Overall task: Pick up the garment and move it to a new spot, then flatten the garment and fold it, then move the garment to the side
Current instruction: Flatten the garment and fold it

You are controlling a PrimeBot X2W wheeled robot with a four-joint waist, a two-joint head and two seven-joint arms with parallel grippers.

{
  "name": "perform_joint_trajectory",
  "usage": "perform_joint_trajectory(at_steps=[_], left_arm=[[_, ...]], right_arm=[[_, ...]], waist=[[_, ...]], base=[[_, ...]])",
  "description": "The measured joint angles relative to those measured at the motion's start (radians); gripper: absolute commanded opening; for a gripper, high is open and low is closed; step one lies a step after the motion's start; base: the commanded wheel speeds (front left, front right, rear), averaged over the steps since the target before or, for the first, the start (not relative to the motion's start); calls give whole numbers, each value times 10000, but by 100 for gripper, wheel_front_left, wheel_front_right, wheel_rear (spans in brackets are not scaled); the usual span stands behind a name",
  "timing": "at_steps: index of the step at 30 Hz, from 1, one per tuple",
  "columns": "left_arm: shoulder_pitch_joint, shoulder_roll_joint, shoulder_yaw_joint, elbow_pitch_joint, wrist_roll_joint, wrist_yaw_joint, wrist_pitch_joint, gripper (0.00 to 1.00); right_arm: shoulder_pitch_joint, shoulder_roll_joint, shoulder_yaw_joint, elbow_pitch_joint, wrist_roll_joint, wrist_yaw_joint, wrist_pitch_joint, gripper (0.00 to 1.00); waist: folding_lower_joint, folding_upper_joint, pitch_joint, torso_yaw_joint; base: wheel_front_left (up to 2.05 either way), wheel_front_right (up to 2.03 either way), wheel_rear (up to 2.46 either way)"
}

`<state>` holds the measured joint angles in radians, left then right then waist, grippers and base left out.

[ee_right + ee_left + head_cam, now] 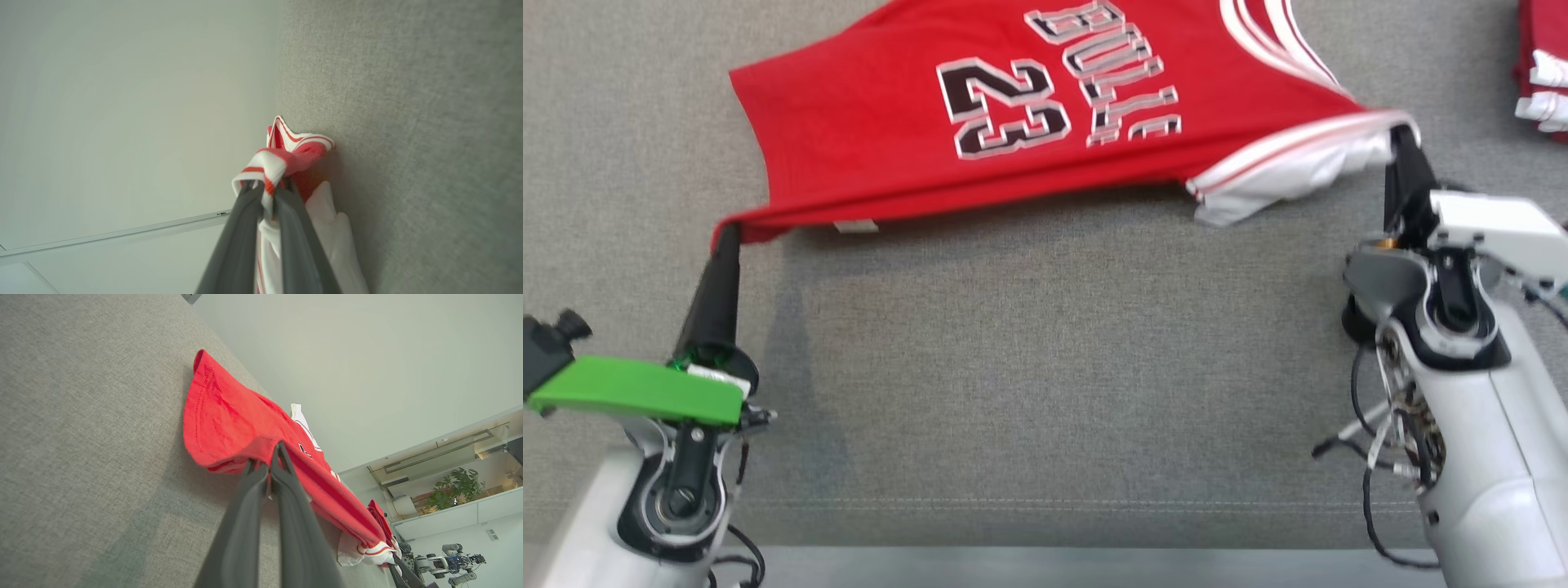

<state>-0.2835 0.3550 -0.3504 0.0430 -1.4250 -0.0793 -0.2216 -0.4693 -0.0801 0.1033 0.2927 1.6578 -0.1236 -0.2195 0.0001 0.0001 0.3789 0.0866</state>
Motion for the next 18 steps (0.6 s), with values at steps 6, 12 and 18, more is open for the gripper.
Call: perform_joint_trajectory(at_steps=[6,12,18], left_arm=[[1006,-209,29,-174,-63,0,-12,0],[2130,-25,-23,-437,69,8,-94,0],[2970,40,67,-1072,111,113,-167,0]], right_arm=[[1736,8,-259,-324,159,-12,-2,0],[3371,167,-151,-828,472,-21,-2,0],[4083,211,-278,-2414,940,-25,-6,0]], waist=[[-1,0,-670,-67],[-1,0,-1170,-11],[-1,0,-1471,-35]], base=[[0,0,0],[0,0,0],[0,0,0]])
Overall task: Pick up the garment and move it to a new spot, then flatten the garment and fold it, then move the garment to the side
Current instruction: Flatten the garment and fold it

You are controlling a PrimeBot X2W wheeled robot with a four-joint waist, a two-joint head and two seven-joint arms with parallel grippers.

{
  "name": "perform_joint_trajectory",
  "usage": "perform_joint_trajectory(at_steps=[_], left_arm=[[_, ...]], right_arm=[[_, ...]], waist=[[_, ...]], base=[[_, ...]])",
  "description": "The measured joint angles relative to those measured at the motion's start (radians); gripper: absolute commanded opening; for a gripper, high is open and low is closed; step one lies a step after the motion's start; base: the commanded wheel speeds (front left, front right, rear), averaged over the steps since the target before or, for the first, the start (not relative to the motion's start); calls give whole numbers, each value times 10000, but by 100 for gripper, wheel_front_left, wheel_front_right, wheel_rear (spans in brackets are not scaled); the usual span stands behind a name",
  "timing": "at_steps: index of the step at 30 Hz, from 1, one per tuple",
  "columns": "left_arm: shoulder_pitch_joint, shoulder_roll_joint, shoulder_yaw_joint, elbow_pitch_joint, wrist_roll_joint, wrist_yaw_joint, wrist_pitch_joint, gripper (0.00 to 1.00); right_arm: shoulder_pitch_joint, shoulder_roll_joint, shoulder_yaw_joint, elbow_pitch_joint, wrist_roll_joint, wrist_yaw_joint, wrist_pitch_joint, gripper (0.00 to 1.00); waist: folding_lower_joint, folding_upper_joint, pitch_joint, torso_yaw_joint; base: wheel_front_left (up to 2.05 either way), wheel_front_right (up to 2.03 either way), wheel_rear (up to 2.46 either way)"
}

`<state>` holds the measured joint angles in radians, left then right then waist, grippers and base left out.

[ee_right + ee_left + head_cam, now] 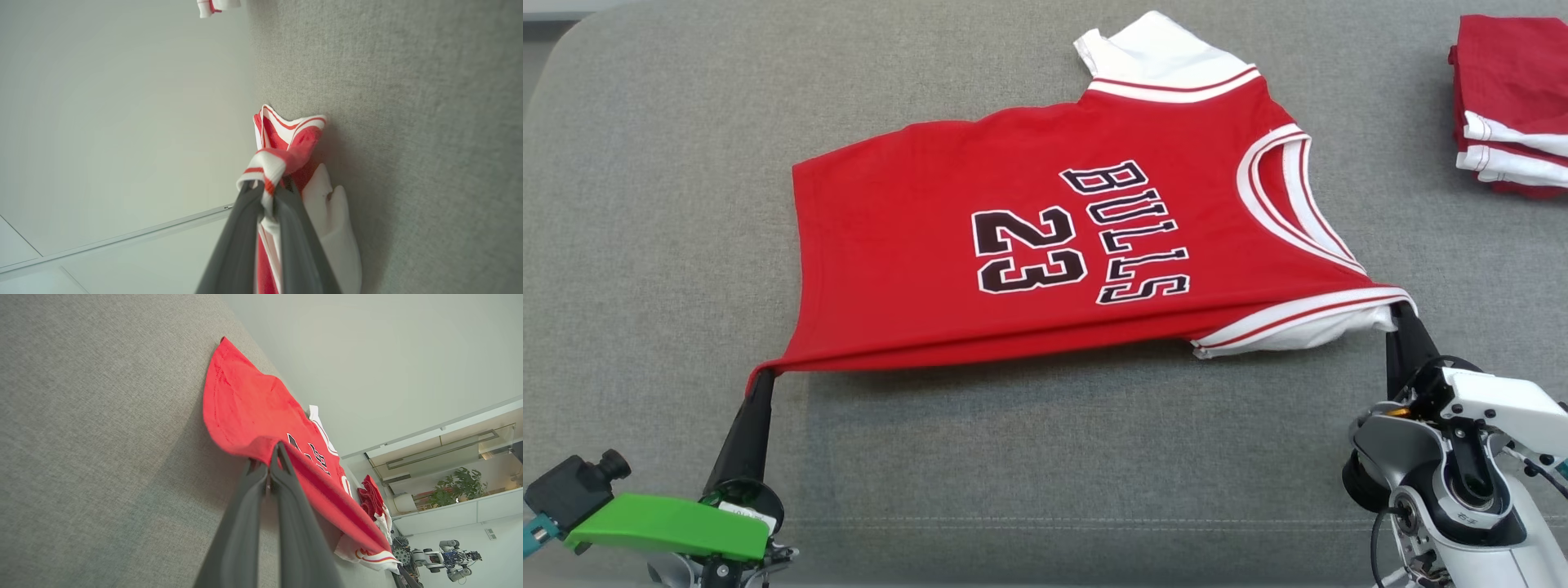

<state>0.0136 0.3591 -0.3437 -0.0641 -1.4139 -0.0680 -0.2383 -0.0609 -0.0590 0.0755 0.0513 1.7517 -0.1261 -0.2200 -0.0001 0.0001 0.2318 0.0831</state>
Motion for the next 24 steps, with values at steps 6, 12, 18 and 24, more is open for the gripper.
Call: perform_joint_trajectory(at_steps=[6,12,18,24], left_arm=[[495,153,278,-834,35,159,-44,0],[844,265,491,-1072,115,330,-67,0],[1497,217,493,-1214,199,504,-92,0],[1985,69,470,-1415,199,612,-92,0]], right_arm=[[559,33,196,-1801,428,-4,6,0],[1456,36,468,-2305,424,-4,-6,0],[3004,-44,341,-2109,301,-73,-96,0],[3261,-71,92,-2786,293,-71,-171,0]], waist=[[0,0,-11,-13],[0,0,112,-26],[0,0,241,-76],[0,0,434,-145]], base=[[0,0,0],[0,0,0],[0,0,0],[0,0,0]])
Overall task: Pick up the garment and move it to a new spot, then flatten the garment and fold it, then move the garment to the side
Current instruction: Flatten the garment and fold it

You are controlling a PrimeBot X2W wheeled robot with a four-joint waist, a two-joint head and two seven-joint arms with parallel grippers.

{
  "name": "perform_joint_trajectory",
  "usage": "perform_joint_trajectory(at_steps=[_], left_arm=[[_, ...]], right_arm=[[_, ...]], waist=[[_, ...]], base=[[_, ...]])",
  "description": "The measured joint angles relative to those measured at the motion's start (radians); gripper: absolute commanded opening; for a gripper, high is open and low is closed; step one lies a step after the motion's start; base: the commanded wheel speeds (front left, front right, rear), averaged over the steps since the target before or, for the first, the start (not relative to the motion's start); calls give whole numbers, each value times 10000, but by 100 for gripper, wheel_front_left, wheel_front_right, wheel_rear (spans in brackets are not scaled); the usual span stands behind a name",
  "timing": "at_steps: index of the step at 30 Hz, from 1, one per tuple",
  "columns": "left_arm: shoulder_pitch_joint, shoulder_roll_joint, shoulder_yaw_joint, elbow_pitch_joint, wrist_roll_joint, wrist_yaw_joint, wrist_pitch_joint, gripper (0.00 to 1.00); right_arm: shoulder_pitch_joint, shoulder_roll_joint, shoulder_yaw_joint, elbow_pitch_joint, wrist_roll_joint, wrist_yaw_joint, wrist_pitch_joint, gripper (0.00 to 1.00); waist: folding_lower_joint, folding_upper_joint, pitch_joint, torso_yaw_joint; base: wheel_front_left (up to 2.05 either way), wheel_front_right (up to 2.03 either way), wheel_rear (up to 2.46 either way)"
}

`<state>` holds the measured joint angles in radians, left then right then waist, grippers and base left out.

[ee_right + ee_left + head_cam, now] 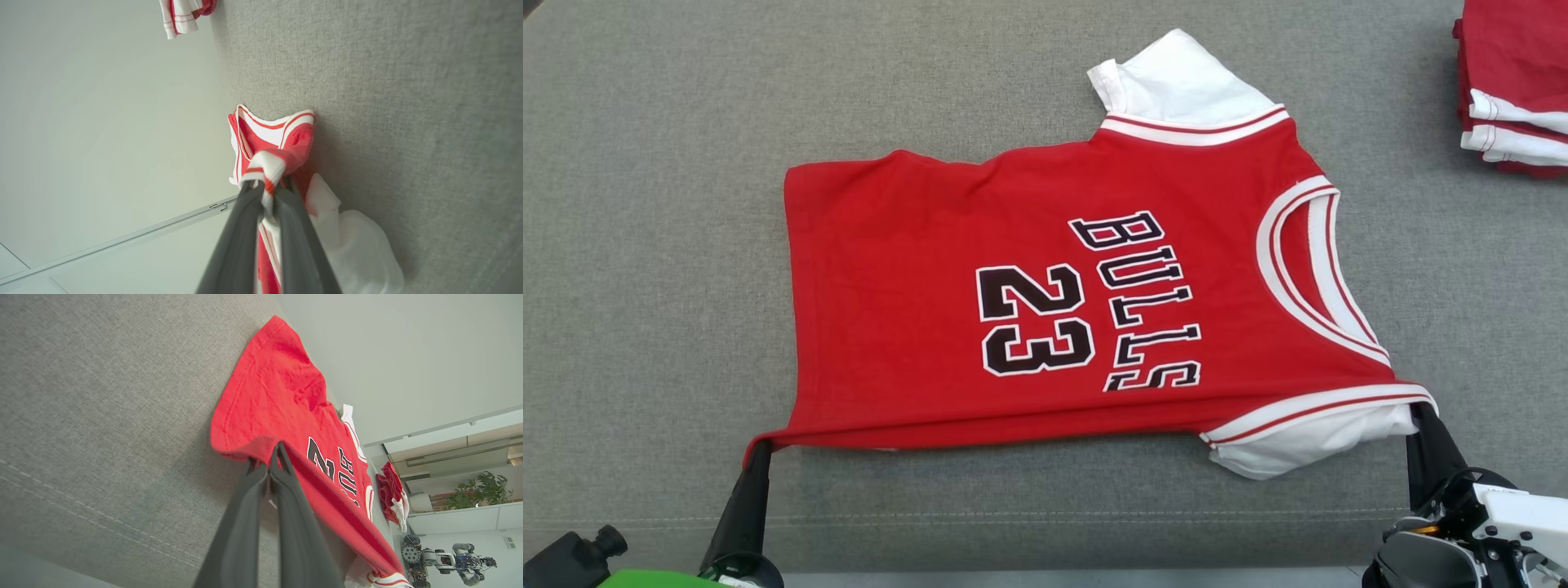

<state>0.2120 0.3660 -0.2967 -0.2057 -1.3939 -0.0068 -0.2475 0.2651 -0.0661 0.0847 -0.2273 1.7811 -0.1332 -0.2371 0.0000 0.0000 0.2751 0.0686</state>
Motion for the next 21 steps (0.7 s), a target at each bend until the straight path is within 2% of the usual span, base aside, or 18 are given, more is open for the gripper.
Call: perform_joint_trajectory(at_steps=[5,11,12,14,15,21], left_arm=[[-22,-33,-148,-167,94,71,-2,0],[-56,-161,-257,-155,301,82,-2,0],[-57,-176,-261,-119,301,84,-2,0],[-57,-186,-282,27,328,86,-2,0],[-57,-190,-301,61,349,86,-2,0],[-72,-357,-470,198,345,130,0,0]], right_arm=[[1,-92,33,-353,-52,0,-12,0],[120,-372,134,-44,-313,0,-59,1],[120,-410,171,-8,-374,-2,-63,5],[119,-481,213,59,-573,0,-84,28],[117,-516,224,105,-621,0,-86,36],[98,-775,407,219,-855,0,-90,55]], waist=[[0,0,94,14],[0,0,169,129],[0,0,183,139],[0,0,210,155],[1,0,222,160],[0,0,325,174]], base=[[0,0,0],[0,0,0],[0,0,0],[0,0,0],[0,0,0],[0,0,0]])
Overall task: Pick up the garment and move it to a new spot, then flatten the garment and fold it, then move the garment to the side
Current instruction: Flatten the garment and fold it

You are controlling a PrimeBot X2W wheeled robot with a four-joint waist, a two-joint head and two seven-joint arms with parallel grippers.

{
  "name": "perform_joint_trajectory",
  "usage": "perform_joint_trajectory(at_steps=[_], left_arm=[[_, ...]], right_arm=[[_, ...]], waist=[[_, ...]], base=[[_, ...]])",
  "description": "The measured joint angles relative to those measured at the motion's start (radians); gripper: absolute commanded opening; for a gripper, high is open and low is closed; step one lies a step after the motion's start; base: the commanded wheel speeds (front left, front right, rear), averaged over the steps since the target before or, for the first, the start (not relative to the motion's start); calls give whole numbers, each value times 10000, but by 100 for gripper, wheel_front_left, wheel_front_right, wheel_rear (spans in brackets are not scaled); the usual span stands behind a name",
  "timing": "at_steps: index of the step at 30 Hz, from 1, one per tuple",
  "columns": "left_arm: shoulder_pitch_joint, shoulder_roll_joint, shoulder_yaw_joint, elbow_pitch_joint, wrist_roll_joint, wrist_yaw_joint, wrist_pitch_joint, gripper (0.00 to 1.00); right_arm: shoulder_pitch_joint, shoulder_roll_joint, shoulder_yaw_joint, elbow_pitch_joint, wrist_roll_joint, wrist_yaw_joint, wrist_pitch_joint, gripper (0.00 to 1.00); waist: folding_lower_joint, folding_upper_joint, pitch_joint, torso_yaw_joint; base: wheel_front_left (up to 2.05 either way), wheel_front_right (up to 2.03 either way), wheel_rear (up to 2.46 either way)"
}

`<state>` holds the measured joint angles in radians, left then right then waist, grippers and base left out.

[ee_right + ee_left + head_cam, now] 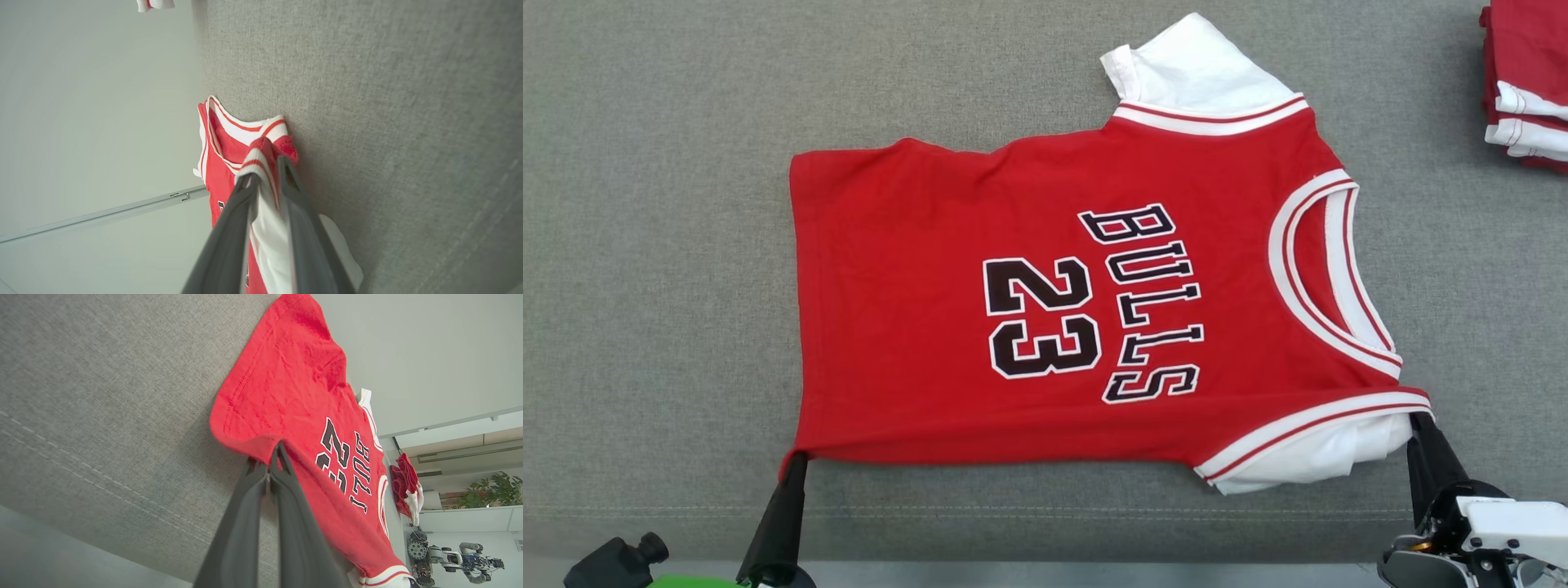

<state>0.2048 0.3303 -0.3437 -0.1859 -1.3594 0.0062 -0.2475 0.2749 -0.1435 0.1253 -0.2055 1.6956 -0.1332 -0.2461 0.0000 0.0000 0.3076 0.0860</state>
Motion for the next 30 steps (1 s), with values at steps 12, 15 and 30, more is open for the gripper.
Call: perform_joint_trajectory(at_steps=[12,15,30], left_arm=[[-179,-360,-474,460,-4,-59,92,0],[-196,-397,-516,523,-4,-61,104,0],[-221,-483,-510,821,-4,-75,102,0]], right_arm=[[-19,-617,1225,525,-957,0,374,100],[-24,-679,1381,633,-1014,0,497,100],[9,-809,2633,617,-1037,0,1582,30]], waist=[[0,0,29,13],[0,0,-11,32],[0,0,-140,108]], base=[[0,0,0],[0,0,0],[0,0,0]])
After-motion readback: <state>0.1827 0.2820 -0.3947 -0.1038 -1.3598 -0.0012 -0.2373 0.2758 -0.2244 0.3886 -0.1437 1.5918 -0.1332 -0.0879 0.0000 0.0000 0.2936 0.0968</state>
